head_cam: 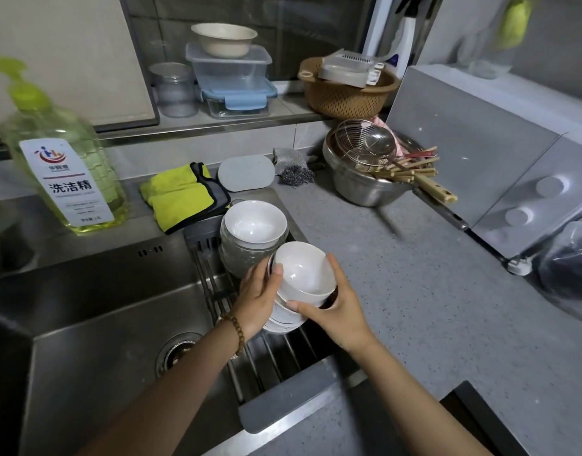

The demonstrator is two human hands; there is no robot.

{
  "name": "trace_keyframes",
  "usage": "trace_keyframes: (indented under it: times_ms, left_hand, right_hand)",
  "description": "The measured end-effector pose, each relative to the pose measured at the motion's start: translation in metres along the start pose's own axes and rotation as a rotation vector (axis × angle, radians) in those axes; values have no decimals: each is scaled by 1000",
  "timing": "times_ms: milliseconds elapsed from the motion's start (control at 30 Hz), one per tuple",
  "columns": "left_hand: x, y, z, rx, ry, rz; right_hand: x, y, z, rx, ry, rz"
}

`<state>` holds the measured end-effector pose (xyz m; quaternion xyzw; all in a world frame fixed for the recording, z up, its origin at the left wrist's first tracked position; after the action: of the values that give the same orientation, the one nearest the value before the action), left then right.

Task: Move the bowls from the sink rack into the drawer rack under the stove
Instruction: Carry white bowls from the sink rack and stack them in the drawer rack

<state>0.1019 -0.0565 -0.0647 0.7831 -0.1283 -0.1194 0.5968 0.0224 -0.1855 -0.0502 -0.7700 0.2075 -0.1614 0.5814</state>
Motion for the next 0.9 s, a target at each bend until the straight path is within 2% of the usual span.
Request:
trace_keyframes:
  times_ms: [100, 300, 500, 733, 900]
  left_hand:
    - [0, 2, -1, 32, 21, 4]
    - [0, 20, -4, -51, 3, 72]
    - [-7, 74, -5, -166, -11, 167]
    - [-68, 147, 56, -555, -283, -38]
    - [-128, 190, 133, -572, -455, -89]
  right_hand:
    - [2, -2, -1, 16, 12, 0]
    - [4, -13, -6, 82, 20, 9]
    - [-9, -66, -32, 162, 49, -12]
    - [-63, -115, -124, 76, 177, -138]
    - [-120, -125, -218, -33, 307, -134]
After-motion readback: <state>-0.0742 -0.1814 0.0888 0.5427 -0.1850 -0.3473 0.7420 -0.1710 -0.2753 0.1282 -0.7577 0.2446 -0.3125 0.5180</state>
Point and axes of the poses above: each hand's wrist, its own x-axis towards the middle knuckle, its own z-axis out of the palm, y = z × x, the point moved 7 cm from there along x, towards the middle knuckle, and after that the axes turned 7 degrees about y, right-handed, at the moved point
